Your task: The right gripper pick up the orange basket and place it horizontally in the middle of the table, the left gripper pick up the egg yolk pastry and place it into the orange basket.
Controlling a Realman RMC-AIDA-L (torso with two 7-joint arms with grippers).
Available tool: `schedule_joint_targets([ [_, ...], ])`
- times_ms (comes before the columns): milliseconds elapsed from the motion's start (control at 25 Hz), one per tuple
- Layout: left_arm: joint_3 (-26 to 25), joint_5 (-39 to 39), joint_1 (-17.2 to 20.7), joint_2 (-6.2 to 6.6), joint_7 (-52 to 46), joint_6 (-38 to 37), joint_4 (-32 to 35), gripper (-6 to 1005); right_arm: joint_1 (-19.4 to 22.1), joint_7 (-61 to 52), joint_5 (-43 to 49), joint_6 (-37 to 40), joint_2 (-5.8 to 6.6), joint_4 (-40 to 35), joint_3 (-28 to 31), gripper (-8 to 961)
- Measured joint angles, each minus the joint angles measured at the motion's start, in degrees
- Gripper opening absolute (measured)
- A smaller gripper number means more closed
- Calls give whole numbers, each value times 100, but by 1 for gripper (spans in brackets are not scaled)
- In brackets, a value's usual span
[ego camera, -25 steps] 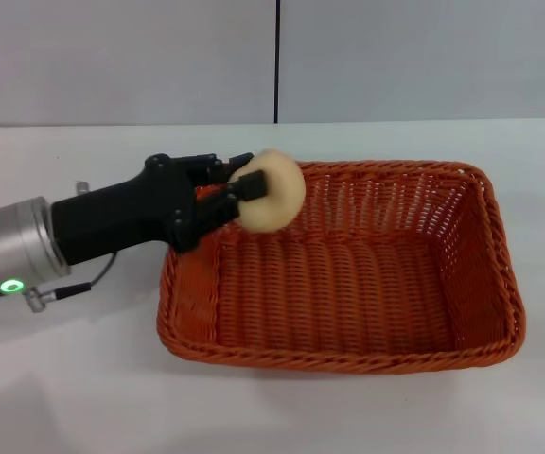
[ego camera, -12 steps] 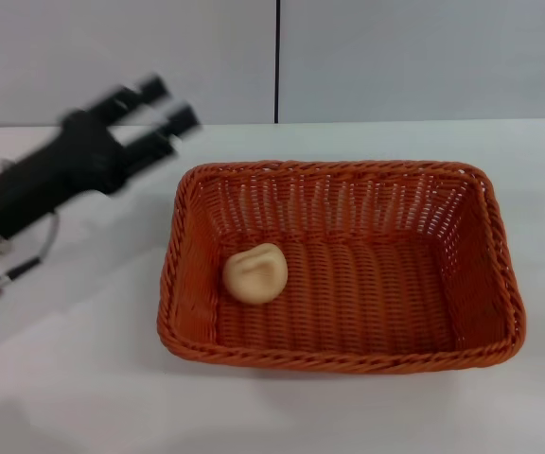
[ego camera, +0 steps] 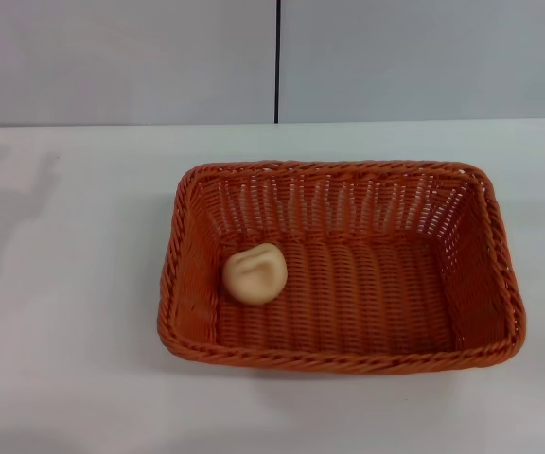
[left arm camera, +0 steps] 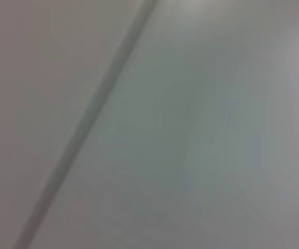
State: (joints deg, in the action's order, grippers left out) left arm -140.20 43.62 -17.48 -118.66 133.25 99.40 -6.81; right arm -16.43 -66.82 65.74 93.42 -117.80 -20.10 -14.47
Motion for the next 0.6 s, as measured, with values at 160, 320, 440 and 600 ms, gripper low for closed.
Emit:
schedule_joint_targets([
  [160, -6, -798, 5, 0, 56, -35, 280, 816, 57, 3, -15, -13, -26, 21, 187, 524],
  [320, -7, -981, 20, 4, 58, -44, 302, 817, 88, 4, -17, -14, -30, 67, 316, 524],
  [440, -7, -1040, 22, 9, 59, -44, 298, 818, 125, 5, -18, -1, -57, 81, 432, 524],
  [600, -7, -1103, 9, 9, 60, -27, 296, 816, 150, 7, -17, 5, -70, 87, 500, 524],
])
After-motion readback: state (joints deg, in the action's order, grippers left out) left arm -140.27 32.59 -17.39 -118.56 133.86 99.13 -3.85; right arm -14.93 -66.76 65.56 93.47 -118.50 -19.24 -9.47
